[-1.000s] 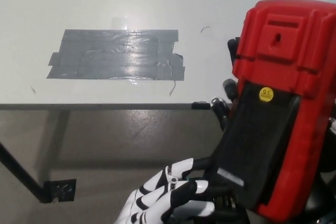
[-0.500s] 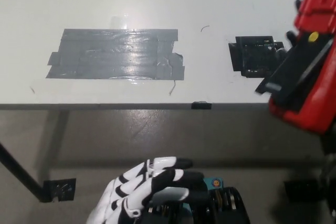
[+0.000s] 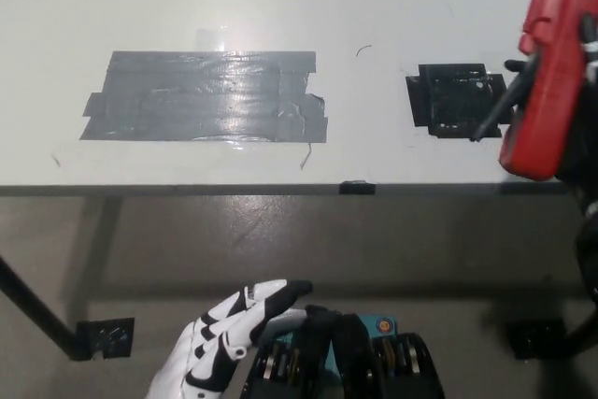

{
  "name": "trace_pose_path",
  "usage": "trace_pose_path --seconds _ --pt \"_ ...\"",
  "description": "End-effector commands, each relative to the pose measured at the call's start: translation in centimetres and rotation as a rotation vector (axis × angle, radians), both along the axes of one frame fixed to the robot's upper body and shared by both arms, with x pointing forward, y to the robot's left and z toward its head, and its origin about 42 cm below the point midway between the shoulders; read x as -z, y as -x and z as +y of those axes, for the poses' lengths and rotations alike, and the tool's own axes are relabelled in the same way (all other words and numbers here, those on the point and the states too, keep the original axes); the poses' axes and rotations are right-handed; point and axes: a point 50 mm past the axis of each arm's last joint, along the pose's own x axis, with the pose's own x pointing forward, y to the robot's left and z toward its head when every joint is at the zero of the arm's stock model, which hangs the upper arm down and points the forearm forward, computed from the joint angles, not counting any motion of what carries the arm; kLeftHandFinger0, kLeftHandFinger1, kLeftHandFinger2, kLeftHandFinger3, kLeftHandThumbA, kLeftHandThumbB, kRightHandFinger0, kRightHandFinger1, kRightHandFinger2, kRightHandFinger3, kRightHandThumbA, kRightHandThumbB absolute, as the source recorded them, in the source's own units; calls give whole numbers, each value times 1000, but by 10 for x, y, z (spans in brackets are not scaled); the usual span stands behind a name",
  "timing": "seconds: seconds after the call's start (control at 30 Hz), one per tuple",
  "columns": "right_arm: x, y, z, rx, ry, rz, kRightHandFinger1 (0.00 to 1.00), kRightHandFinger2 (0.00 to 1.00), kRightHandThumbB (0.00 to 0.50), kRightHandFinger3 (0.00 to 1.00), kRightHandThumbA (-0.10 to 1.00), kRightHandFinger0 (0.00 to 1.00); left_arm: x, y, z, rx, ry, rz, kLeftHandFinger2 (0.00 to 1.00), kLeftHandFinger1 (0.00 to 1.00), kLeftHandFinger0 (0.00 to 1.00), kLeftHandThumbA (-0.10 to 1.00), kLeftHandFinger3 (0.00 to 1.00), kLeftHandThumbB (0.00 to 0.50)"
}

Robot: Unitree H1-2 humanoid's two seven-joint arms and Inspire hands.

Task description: The robot first picks the multimeter with right hand and then unfolds the black stand on the back of it using left hand

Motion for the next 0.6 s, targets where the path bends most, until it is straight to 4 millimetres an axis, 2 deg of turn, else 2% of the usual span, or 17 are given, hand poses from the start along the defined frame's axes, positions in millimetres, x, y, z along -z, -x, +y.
trace_pose_path --seconds 0.0,0.03,0.07,0.1,0.17,0.2,0.23,0.3,0.4,0.47,0.5,0.57 --pt "-124 -114 40 165 1121 -445 115 458 205 383 26 0 67 2 29 -172 -142 148 752 720 930 926 1000 253" --pt "-120 -123 46 133 1161 -439 145 487 201 416 1 0 73 -2 30 -188 -161 162 744 724 937 970 1000 252" --pt "-117 -135 53 98 1238 -421 169 507 186 425 8 0 80 -6 32 -204 -176 176 739 725 942 998 1000 252" --pt "-117 -138 55 92 1262 -417 183 527 186 435 29 0 81 -7 32 -208 -180 178 737 724 943 1000 1000 251" --pt "-114 -149 63 62 1360 -369 205 504 181 449 90 1 88 -10 33 -220 -193 193 730 729 958 1000 1000 239" --pt "-113 -155 67 60 1431 -357 169 464 190 436 110 0 93 -12 35 -226 -201 200 730 730 960 1000 1000 237" --pt "-111 -162 71 68 1495 -362 98 404 209 405 85 0 97 -14 35 -234 -209 208 721 726 967 1000 1000 230" --pt "-110 -169 76 74 1578 -356 7 326 210 372 81 0 100 -15 34 -239 -215 213 707 734 979 1000 1000 226" --pt "-107 -179 84 42 1703 -353 0 312 201 427 19 0 104 -17 34 -242 -222 218 694 745 981 1000 1000 221" --pt "-105 -183 87 25 1749 -344 0 277 205 393 37 32 103 -17 34 -242 -223 218 699 752 986 1000 1000 230" --pt "-102 -185 90 7 1806 -329 0 257 189 402 61 1 103 -17 33 -242 -222 217 700 758 991 1000 1000 234" --pt "-98 -186 91 0 1837 -342 0 280 188 379 21 0 102 -18 33 -243 -226 211 702 761 997 1000 1000 236"
